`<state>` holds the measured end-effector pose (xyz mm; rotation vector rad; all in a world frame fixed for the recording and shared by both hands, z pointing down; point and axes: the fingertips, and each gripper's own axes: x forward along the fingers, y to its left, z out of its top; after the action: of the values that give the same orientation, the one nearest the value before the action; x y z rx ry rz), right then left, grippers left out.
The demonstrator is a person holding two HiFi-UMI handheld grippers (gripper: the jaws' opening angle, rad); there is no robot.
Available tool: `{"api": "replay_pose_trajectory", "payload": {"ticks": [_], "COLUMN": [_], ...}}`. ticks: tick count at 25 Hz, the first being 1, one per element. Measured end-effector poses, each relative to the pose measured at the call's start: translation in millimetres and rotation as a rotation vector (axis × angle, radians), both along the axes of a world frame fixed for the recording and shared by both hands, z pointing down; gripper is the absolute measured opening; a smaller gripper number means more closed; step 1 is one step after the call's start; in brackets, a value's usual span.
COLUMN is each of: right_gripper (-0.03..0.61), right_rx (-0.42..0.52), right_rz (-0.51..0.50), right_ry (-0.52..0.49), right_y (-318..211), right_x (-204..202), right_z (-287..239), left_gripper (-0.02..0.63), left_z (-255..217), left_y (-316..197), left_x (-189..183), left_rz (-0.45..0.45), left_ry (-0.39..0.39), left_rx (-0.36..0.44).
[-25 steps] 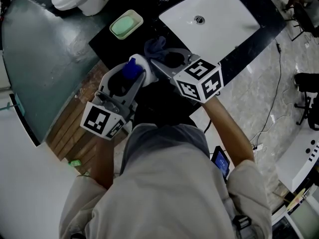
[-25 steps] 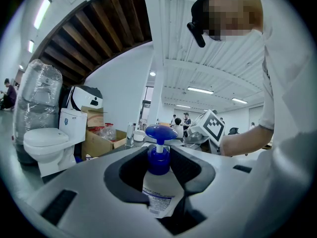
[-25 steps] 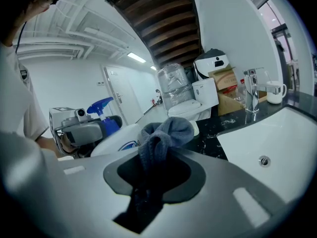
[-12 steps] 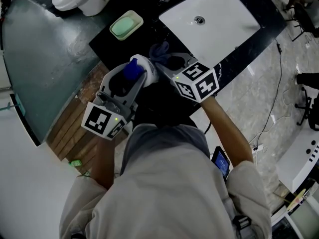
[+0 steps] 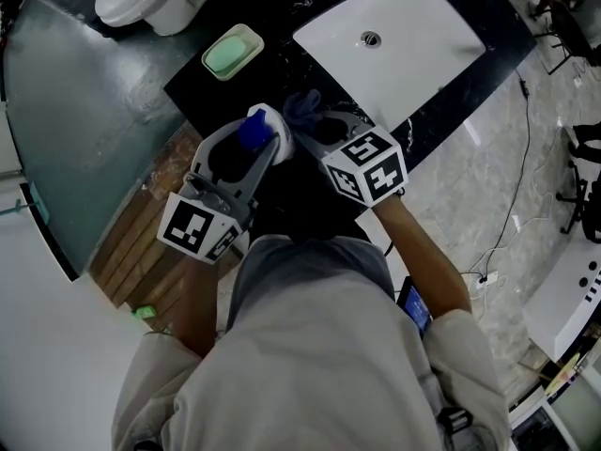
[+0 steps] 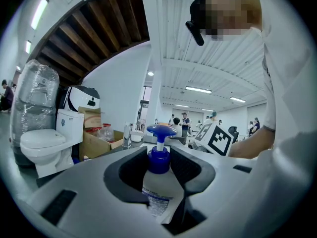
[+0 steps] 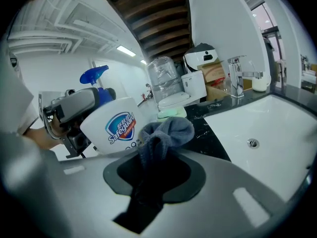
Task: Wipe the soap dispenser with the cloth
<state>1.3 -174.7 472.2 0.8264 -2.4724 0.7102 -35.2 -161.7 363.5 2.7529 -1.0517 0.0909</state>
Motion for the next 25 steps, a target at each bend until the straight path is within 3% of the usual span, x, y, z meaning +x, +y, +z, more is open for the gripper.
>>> {"api": "replay_pose_trajectory", "payload": {"ticks": [14, 25], "right_gripper": [0.077, 0.077], "right_rx": [-0.035, 0.004], "right_rz": [0.03, 0.052], "right_ry": [-0.137, -0.145], "right_y": [24, 28], "right_x": [13, 27], "right_z": [-29, -41], "left_gripper": [0.137, 0.136], "left_z": [3, 2], "left_y": [-3, -1], "left_x": [14, 13], "left_rz": [0.005, 0.012], "left_ry": [-0.042, -0.063], "left_rx": [0.013, 0.001]}}
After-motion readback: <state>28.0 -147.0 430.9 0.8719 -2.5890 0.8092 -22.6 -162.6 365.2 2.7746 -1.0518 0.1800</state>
